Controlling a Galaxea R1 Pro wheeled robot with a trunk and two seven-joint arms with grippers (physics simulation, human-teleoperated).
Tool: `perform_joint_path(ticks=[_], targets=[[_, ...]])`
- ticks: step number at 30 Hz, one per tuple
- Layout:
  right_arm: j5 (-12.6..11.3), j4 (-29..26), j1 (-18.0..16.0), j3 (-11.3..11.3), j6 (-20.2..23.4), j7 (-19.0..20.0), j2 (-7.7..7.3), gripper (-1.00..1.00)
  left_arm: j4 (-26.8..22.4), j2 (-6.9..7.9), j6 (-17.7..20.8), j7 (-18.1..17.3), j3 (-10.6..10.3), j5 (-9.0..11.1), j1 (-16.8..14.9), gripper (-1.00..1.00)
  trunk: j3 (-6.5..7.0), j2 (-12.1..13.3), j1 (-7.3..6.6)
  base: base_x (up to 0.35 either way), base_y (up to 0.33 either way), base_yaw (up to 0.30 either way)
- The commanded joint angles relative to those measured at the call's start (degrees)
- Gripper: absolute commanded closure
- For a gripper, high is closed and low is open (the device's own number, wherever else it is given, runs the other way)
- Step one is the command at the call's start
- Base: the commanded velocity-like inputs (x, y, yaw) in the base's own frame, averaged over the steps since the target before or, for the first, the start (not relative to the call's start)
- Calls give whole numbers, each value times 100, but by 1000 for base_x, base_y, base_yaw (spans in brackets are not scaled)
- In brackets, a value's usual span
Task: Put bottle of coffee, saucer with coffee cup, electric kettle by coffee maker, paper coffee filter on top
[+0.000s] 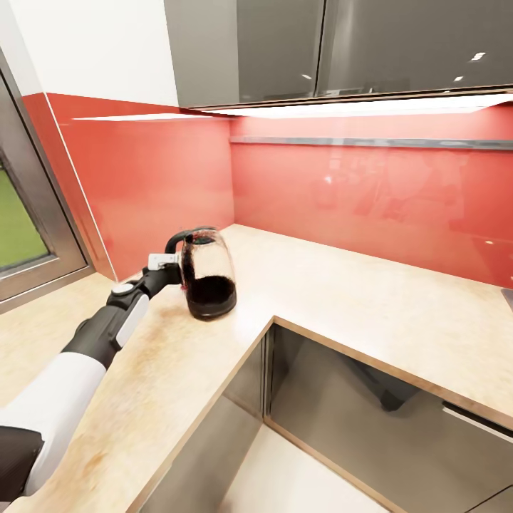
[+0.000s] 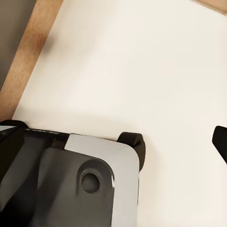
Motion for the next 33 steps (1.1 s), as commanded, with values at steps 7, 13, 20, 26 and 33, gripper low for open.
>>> perform_joint_path(ticks=[7, 13, 20, 26, 33], targets=[[-47, 23, -12, 49, -37, 23, 3, -100, -426, -1, 304, 9, 7, 35, -3, 100, -6, -3, 0, 0, 0, 0], [-47, 23, -12, 48, -37, 23, 3, -100, -809, 5, 646, 13, 28, 35, -3, 100, -6, -3, 0, 0, 0, 0], [-48, 23, -12, 48, -29, 28, -1, -100, -1101, 7, 712, 3, 33, 35, -3, 100, -6, -3, 0, 0, 0, 0], [-55, 23, -12, 43, -28, 31, -5, -100, -1125, 7, 714, 2, 33, 42, -3, 100, -6, -3, 0, 0, 0, 0], [-55, 23, -12, 47, -28, 24, -2, -100, -1125, 7, 714, 2, 33, 44, -3, 100, -6, -3, 0, -27, -8, 0]])
